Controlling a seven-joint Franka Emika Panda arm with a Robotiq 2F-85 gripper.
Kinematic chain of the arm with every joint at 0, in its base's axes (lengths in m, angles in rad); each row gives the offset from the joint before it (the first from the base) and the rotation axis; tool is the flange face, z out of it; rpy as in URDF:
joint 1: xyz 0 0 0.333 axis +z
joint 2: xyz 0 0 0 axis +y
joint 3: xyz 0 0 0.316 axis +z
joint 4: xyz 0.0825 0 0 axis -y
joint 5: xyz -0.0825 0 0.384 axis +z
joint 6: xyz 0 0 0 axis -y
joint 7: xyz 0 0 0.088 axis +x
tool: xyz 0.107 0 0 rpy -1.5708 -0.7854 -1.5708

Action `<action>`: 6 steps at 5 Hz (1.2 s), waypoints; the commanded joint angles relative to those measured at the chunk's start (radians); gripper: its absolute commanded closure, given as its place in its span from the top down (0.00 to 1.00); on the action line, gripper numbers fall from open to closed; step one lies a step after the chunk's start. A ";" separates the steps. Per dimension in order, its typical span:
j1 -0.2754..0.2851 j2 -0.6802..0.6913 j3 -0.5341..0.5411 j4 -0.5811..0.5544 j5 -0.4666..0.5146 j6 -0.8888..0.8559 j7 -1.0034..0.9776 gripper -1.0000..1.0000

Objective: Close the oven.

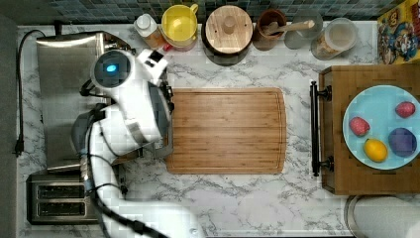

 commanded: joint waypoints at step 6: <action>0.118 -0.282 0.071 -0.028 0.035 0.172 0.292 0.00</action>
